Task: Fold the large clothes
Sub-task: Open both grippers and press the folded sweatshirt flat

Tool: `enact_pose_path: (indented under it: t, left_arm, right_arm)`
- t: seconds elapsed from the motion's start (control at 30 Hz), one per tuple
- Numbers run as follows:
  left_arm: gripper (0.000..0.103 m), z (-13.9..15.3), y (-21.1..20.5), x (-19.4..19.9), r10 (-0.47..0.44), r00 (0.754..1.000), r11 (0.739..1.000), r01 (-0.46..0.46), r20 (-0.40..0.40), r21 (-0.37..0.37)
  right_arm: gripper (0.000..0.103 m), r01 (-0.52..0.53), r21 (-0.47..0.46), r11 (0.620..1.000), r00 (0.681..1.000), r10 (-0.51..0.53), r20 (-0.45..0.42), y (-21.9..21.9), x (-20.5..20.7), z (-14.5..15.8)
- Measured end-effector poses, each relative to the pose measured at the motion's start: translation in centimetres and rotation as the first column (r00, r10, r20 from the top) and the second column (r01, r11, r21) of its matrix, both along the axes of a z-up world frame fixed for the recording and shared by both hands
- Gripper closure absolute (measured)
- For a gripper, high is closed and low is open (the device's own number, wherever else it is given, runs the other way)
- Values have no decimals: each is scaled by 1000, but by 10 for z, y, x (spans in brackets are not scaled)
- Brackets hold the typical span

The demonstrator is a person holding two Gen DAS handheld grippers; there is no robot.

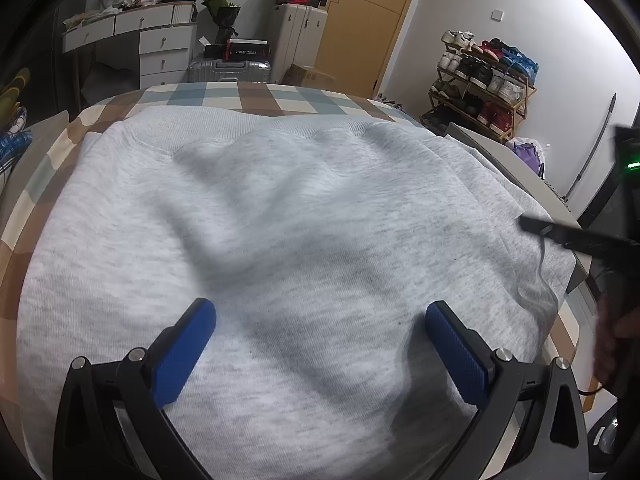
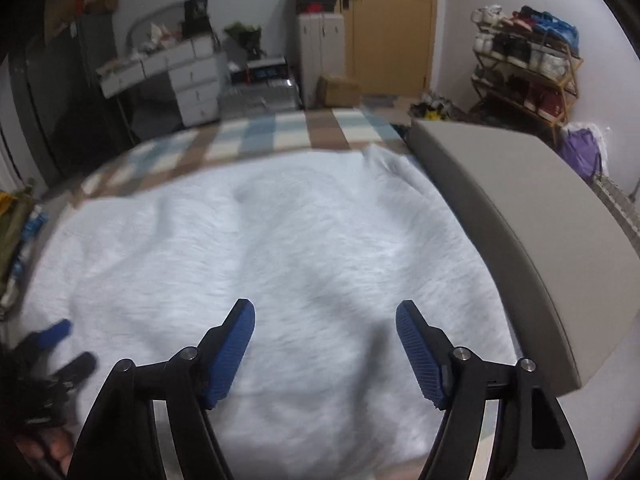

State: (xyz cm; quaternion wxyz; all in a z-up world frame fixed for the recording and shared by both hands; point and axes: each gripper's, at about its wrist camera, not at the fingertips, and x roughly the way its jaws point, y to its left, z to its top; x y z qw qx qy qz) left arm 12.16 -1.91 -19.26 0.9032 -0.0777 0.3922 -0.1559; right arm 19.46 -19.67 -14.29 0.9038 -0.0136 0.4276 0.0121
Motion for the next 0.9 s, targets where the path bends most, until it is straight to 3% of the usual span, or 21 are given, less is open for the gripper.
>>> enact_pose_path:
  t: [0.07, 0.1, 0.17, 0.2, 0.23, 0.3, 0.37, 0.43, 0.47, 0.5, 0.53, 0.6, 0.67, 0.77, 0.9]
  left_arm:
    - [2, 0, 0, 0, 1, 1000, 1000, -1, -1, 3]
    - [2, 0, 0, 0, 1, 1000, 1000, -1, 1, 2]
    - [2, 2, -1, 0, 2, 1000, 1000, -2, -1, -2]
    - [2, -1, -1, 1, 2, 1000, 1000, -2, 0, 0]
    - [2, -1, -1, 1, 2, 1000, 1000, -2, 0, 2]
    - [2, -2, -1, 1, 2, 1000, 1000, -2, 2, 2]
    - [2, -3, -1, 2, 3, 1000, 1000, -3, 2, 1]
    - [2, -3, -1, 1, 3, 1000, 1000, -3, 2, 4]
    - [2, -3, 0, 1, 3, 1000, 1000, -3, 2, 1]
    - [2, -3, 0, 1, 2, 1000, 1000, -2, 2, 0]
    - [2, -3, -1, 1, 3, 1000, 1000, -3, 2, 1]
    - [2, -3, -1, 2, 4, 1000, 1000, -4, 2, 4]
    - [2, -3, -1, 2, 3, 1000, 1000, -3, 2, 3]
    - [2, -5, -1, 3, 3, 1000, 1000, -3, 4, 3]
    - [2, -5, -1, 2, 4, 1000, 1000, -4, 4, 4]
  right_arm:
    - [32, 11, -36, 999, 994, -15, -105, -3, 16, -35]
    - [33, -6, -75, 997, 999, 3, -33, 3, 11, -38]
    - [33, -11, -125, 992, 1000, 9, -18, 11, 8, -38]
    - [35, -4, -113, 994, 999, -1, -42, 12, 10, -34]
    - [49, -5, -95, 995, 998, -1, -62, 12, 14, -30]
    - [61, -19, -21, 1000, 999, 18, -51, 12, 20, -8]
    - [61, -45, 31, 999, 998, 44, 42, 12, 23, 9]
    - [64, -93, -8, 996, 991, 94, 99, 21, 46, 24]
    - [71, -113, -11, 994, 991, 113, 76, 23, 66, 24]
    - [92, -113, 11, 994, 993, 113, 21, 23, 89, 18]
    - [102, -96, 36, 995, 994, 98, -44, 19, 108, 8]
    - [103, -37, 79, 996, 983, 51, -179, 7, 142, -24]
    - [103, -35, 72, 997, 986, 46, -161, 5, 142, -36]
    - [103, -65, -6, 998, 974, 62, -216, 18, 148, -27]
    - [95, -110, -16, 994, 990, 108, -85, 36, 146, 15]
